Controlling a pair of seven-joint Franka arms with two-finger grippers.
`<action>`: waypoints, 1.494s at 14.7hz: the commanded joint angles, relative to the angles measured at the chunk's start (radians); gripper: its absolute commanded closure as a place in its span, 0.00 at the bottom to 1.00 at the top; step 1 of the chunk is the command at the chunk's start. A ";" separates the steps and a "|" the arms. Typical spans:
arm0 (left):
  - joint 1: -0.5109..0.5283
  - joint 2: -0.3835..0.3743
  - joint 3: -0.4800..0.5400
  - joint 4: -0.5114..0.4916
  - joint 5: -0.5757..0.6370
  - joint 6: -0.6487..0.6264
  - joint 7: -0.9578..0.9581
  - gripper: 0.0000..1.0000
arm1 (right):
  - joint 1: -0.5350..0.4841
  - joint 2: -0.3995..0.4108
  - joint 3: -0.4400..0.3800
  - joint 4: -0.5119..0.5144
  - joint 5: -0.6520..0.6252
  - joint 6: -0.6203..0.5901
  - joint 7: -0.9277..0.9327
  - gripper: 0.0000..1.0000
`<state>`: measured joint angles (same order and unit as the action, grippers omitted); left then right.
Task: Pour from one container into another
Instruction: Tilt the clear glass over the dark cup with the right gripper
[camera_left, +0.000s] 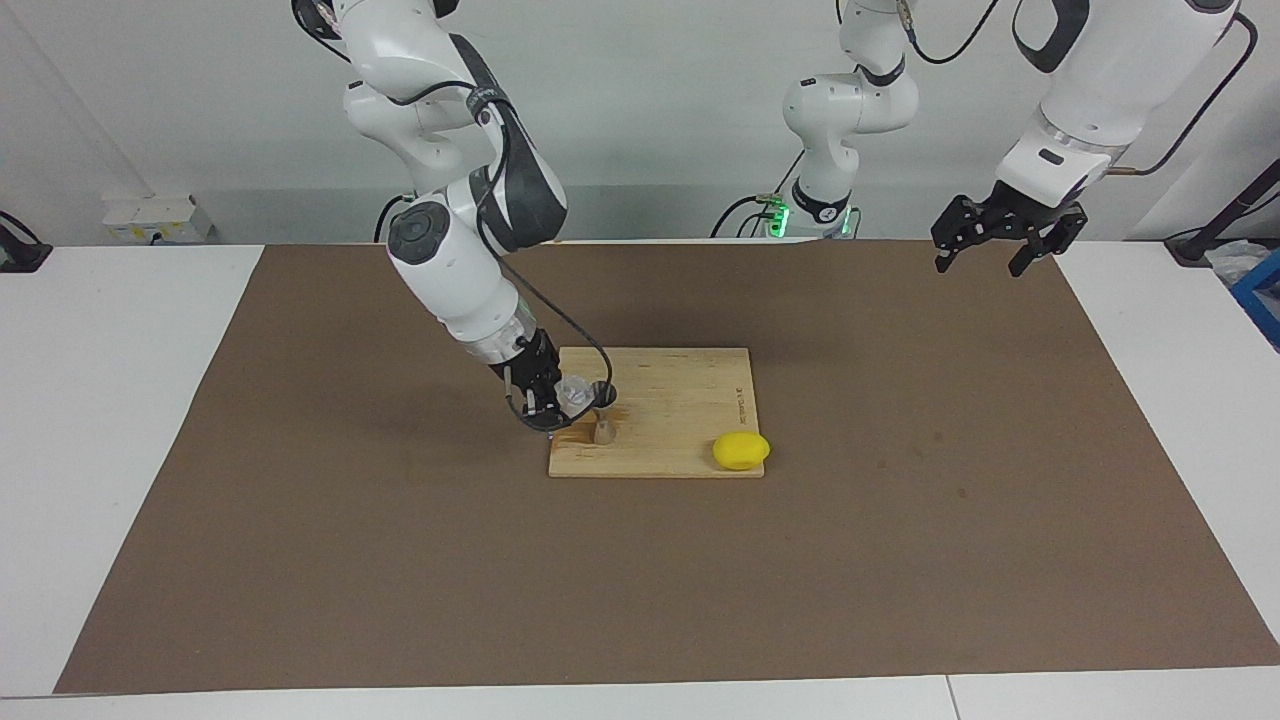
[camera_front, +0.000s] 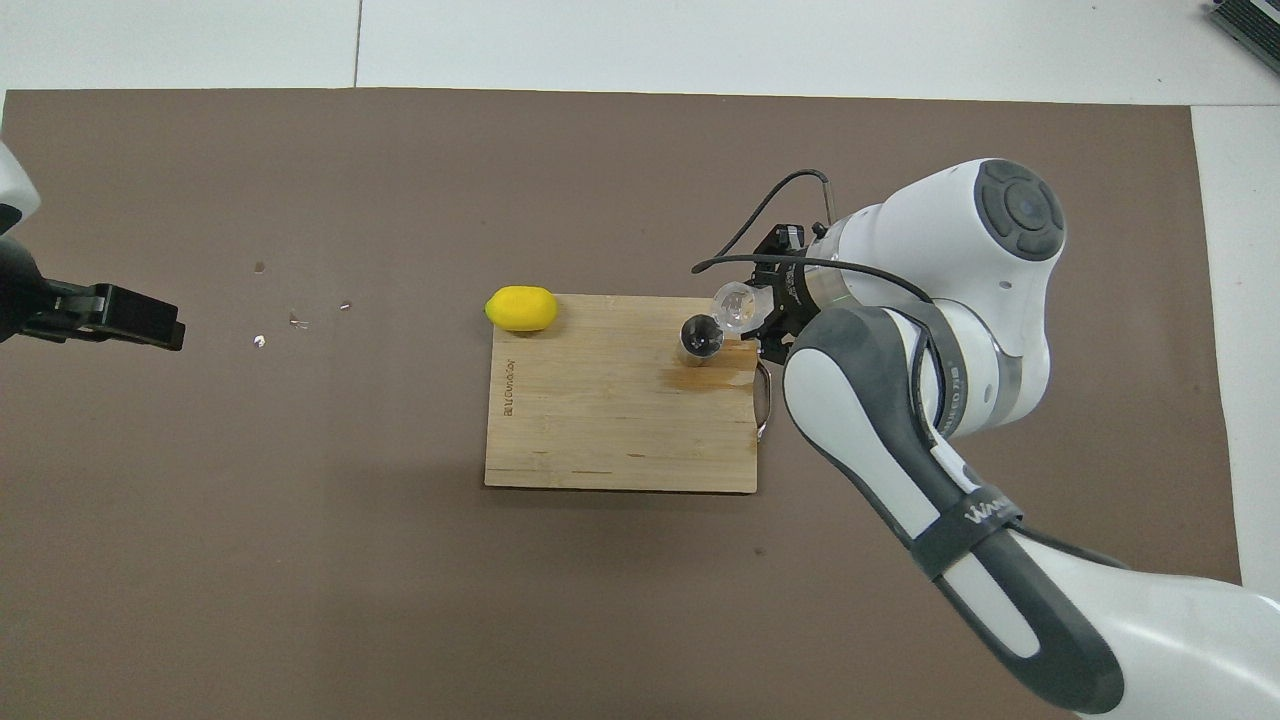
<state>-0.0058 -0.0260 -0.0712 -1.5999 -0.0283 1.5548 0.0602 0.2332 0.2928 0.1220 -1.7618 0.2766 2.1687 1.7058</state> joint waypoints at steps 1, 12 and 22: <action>0.001 -0.034 0.004 -0.043 0.011 0.004 0.015 0.00 | 0.008 0.020 0.001 0.047 -0.066 -0.044 0.029 1.00; 0.004 -0.040 0.001 -0.054 0.008 0.007 -0.013 0.00 | 0.090 0.039 0.004 0.145 -0.333 -0.173 0.083 1.00; 0.049 -0.045 -0.038 -0.064 0.008 0.013 -0.014 0.00 | 0.124 0.039 0.005 0.139 -0.445 -0.173 0.098 1.00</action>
<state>0.0308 -0.0323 -0.0955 -1.6195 -0.0283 1.5553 0.0540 0.3604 0.3152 0.1216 -1.6503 -0.1450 2.0149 1.7791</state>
